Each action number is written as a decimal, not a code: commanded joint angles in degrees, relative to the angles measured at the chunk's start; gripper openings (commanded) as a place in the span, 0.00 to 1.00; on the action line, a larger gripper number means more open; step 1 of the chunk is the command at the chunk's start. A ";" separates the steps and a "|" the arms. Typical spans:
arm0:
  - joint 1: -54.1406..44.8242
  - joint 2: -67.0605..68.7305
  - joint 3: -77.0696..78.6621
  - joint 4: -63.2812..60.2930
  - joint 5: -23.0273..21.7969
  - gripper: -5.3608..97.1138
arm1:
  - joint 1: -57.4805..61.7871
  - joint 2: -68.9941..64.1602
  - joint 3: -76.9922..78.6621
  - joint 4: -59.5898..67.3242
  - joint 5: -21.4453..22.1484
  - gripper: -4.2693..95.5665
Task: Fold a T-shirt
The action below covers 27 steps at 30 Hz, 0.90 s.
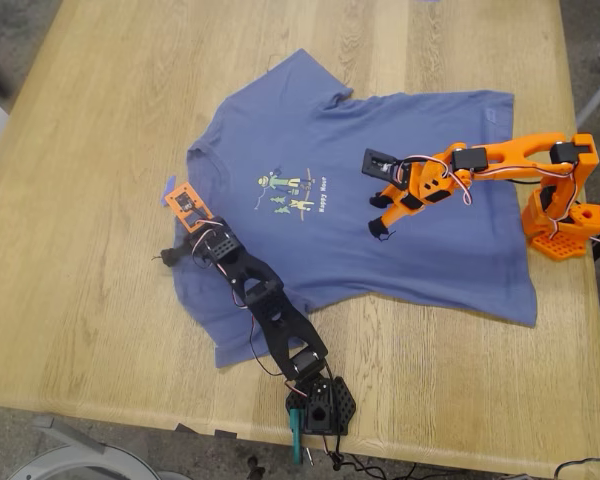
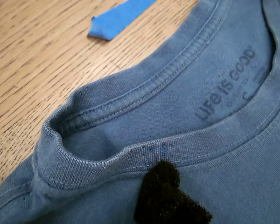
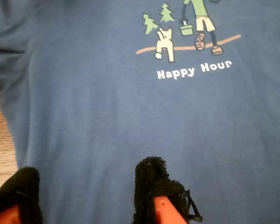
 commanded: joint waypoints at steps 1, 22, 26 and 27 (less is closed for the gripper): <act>0.00 0.18 -4.92 -2.72 0.00 0.64 | 0.35 1.32 1.67 -2.64 0.35 0.35; 2.11 -8.53 -8.44 9.14 -4.66 0.37 | 0.26 -15.38 -3.78 -19.16 2.02 0.34; 1.76 -9.23 -8.44 10.37 -5.19 0.37 | 0.26 -15.38 -3.52 -19.34 2.37 0.34; 1.76 -9.49 -8.53 10.55 -5.45 0.37 | 0.26 -15.21 -3.43 -19.34 2.46 0.34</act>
